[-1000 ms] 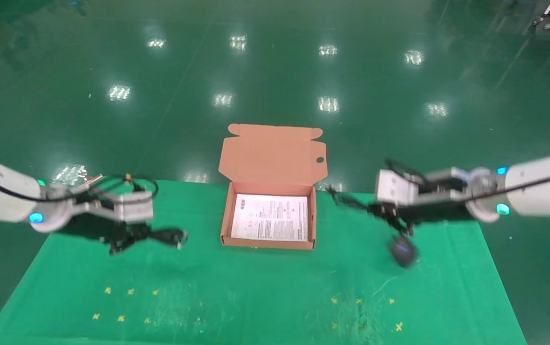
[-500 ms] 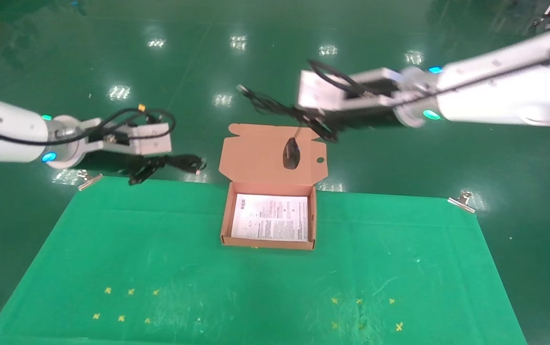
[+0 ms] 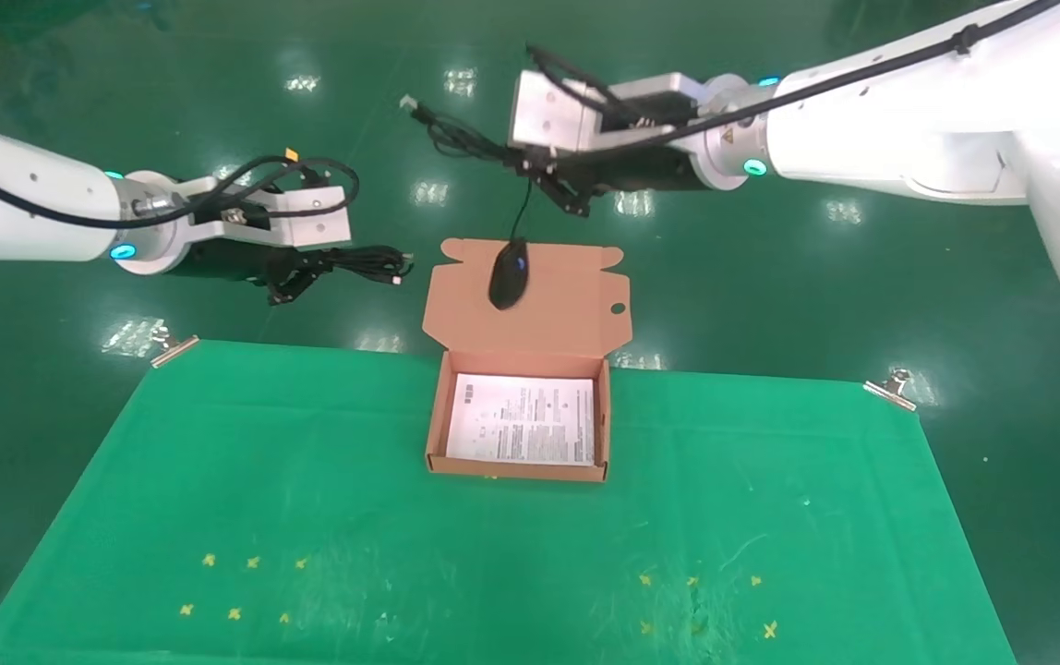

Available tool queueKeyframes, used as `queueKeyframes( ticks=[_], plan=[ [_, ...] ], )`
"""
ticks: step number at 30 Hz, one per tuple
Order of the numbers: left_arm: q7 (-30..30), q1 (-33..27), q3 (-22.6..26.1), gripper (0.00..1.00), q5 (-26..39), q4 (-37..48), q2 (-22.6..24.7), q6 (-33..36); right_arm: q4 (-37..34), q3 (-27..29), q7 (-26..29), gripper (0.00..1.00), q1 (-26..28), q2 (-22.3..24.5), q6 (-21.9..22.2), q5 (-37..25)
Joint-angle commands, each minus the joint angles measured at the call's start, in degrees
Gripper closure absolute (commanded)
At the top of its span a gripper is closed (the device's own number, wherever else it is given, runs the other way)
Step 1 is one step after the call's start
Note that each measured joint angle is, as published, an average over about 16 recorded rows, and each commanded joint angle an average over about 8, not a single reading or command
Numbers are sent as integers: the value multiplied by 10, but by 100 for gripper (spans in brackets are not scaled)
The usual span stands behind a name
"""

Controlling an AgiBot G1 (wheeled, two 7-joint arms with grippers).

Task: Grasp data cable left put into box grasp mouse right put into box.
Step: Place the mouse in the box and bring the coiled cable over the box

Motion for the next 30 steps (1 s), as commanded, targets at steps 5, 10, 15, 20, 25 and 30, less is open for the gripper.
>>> queueKeyframes(
  ticks=[5, 10, 15, 20, 25, 30],
  plan=[
    [2, -3, 2, 100, 6, 8, 3, -3, 2, -14, -8, 100, -2, 3, -1, 14],
    [-7, 2, 8, 100, 22, 4, -3, -4, 14, -28, 6, 100, -19, 5, 8, 17],
    [-26, 7, 18, 100, 46, -4, -10, 3, 18, -44, 20, 100, -38, 5, 14, 20],
    [-57, 11, 31, 100, 81, -12, -18, 13, 25, -59, 31, 100, -61, 2, 20, 29],
    [-100, 13, 42, 100, 122, -31, -29, 27, 41, -78, 47, 100, -82, -1, 32, 46],
    [-142, 16, 50, 100, 154, -64, -43, 49, 61, -108, 64, 100, -97, -4, 55, 65]
  ],
)
